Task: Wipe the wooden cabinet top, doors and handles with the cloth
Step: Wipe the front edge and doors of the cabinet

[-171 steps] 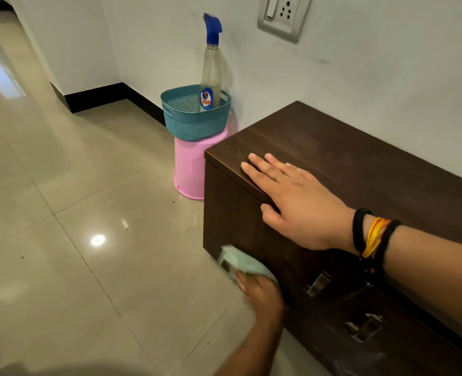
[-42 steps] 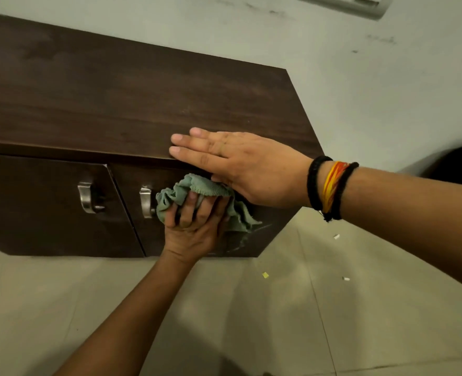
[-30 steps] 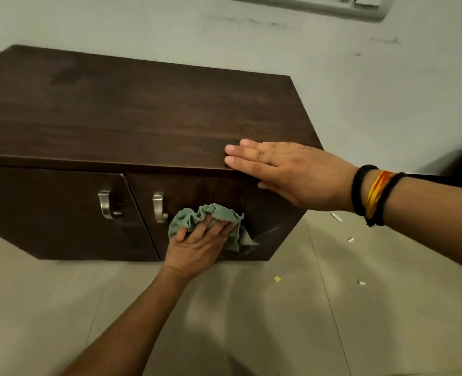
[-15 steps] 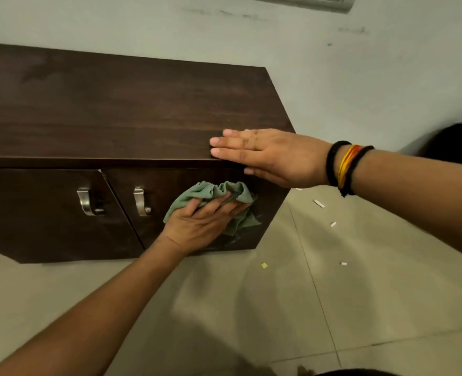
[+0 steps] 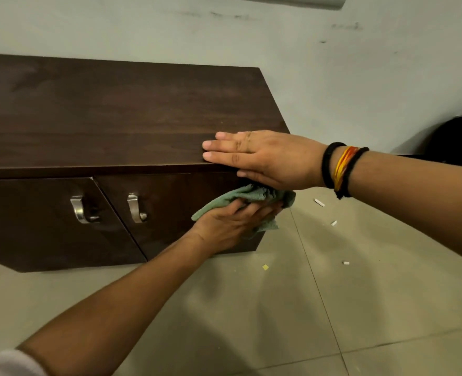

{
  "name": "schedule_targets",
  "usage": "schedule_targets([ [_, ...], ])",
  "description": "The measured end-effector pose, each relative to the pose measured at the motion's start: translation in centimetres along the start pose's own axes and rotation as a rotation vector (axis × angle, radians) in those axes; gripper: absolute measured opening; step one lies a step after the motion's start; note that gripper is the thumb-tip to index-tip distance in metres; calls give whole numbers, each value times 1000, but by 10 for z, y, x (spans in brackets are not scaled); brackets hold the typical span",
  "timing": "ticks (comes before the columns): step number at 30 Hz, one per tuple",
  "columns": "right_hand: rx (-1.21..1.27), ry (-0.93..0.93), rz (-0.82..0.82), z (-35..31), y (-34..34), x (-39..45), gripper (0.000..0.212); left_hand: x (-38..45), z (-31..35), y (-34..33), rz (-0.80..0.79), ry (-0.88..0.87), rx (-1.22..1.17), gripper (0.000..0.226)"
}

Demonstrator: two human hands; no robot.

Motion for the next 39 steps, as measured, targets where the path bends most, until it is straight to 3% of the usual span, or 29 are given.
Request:
schedule_targets([
  [2, 5, 1, -8, 0, -1, 0, 57, -9, 16, -11, 3, -18, -51, 70],
  [6, 12, 14, 11, 2, -3, 0, 59, -57, 60, -34, -123, -263, -27, 87],
  [12, 9, 31, 26, 5, -5, 1, 58, -8, 14, -14, 2, 42, -74, 64],
  [16, 11, 26, 10, 5, -7, 1, 58, -40, 63, -32, -179, -423, -38, 76],
  [17, 13, 21, 8, 5, -7, 0, 58, -56, 68, -35, -182, -464, -61, 81],
  [22, 21, 17, 15, 5, -7, 3, 57, -65, 43, -25, -189, -441, -40, 84],
  [25, 24, 13, 12, 5, -7, 3, 57, -10, 40, -25, -111, -213, -13, 69],
  [27, 21, 6, 9, 5, -7, 3, 57, 9, 56, -28, -53, -170, -28, 67],
  [33, 14, 1, 10, 8, -9, 2, 58, -47, 96, -47, -191, -456, 49, 73],
  [39, 12, 28, 40, 9, -10, 3, 59, -137, 74, -51, -336, -591, 59, 76],
])
Point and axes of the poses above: each hand's wrist, its own x-axis towards the middle knuckle, its own y-axis out of the back of the hand, z = x × y, the point moved 2 cm from there along x, towards the middle knuckle, and after that the axes turned 11 degrees about -y, right-handed, at the moved point
